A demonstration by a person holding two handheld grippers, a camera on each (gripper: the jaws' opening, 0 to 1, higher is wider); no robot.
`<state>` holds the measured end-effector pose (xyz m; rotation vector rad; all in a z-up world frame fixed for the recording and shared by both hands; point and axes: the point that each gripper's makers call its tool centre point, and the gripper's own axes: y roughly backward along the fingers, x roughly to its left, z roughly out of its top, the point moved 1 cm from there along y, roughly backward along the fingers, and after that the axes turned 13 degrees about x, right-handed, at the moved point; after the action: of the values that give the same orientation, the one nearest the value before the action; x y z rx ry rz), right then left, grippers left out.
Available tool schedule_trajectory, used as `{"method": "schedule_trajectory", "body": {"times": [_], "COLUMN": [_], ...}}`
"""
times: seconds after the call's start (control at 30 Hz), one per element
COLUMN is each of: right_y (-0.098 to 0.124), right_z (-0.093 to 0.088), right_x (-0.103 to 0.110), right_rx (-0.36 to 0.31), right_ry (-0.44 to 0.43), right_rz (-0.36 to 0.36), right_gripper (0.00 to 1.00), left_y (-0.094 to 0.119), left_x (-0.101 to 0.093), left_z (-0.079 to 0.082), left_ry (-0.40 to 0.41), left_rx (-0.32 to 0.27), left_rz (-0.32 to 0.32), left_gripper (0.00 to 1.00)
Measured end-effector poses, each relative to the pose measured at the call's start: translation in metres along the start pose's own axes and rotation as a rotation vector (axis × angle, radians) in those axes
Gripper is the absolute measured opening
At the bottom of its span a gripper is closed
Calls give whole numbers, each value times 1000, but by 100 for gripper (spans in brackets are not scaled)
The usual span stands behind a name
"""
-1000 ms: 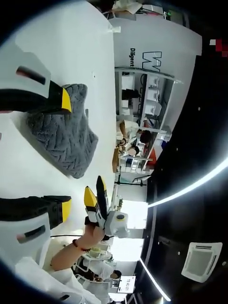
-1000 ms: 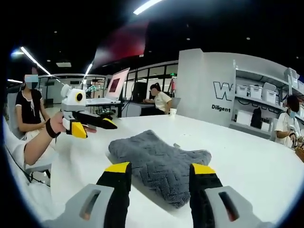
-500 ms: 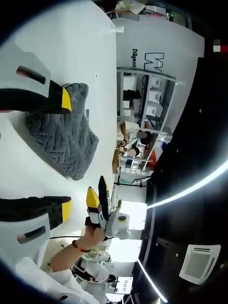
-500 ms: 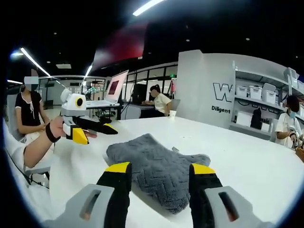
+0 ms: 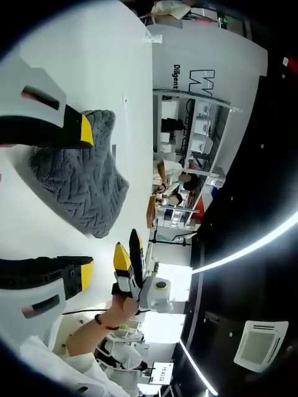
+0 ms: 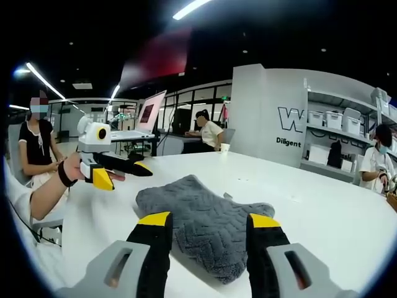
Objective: Open the folded towel by lifting each exposed corner and separating the folded layers until the towel lies flat within the target outline without major curled edges
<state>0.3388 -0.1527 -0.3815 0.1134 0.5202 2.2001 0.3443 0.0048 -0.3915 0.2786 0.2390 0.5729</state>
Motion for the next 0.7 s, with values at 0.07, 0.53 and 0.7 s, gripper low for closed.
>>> {"method": "schedule_trajectory", "body": {"times": [0.07, 0.53, 0.7], "right_y": [0, -5, -8], "right_z": [-1, 2, 1], "right_x": [-1, -8, -11], "right_rx": [-1, 3, 6], "right_ry": [-6, -18, -26], "right_rz": [-2, -4, -1], "right_gripper": [44, 43, 43], "left_y": [-2, -4, -8], "left_x": [0, 3, 4], "left_z": [-1, -2, 1], "left_ry": [2, 14, 14], "left_rx": [6, 6, 6], "left_rz": [-1, 6, 15], "left_gripper": [68, 68, 68]}}
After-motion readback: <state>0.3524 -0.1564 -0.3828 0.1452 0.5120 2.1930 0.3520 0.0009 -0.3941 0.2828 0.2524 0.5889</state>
